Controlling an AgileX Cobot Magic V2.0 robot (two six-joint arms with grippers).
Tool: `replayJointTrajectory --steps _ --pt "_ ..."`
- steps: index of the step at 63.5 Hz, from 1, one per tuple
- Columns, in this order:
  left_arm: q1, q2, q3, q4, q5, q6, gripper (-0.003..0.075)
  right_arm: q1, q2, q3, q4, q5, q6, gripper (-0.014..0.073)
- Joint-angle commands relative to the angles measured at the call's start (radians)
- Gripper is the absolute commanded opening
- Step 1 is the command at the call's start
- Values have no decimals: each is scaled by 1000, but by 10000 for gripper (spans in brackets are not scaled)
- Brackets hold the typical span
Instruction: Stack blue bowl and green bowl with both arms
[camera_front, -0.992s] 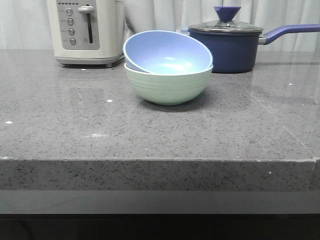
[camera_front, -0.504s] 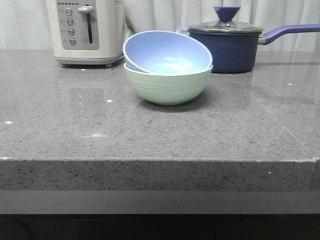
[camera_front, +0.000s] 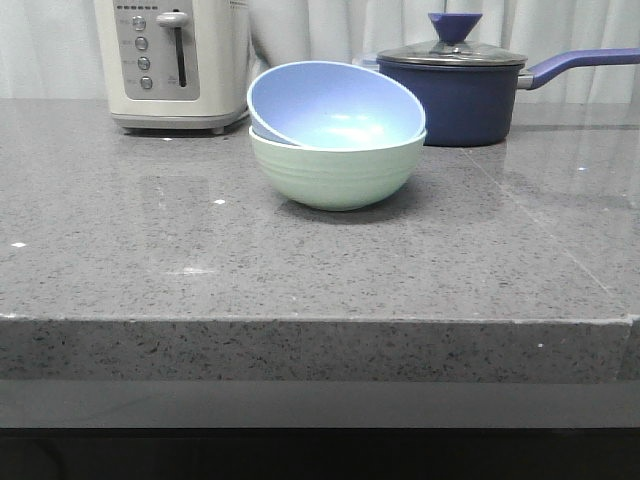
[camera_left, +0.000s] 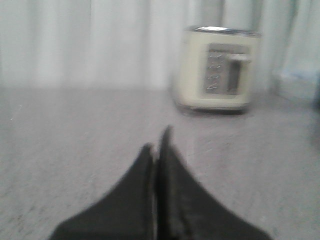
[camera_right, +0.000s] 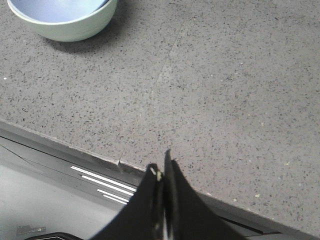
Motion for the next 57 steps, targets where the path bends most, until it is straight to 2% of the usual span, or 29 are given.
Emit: replayJointTrajectory --steps 1,57 --pt "3 2 -3 -36 -86 -4 -20 -1 3 -27 -14 -70 4 -54" --pt "25 -20 7 -34 -70 -4 -20 -1 3 -27 -14 -69 4 -54"
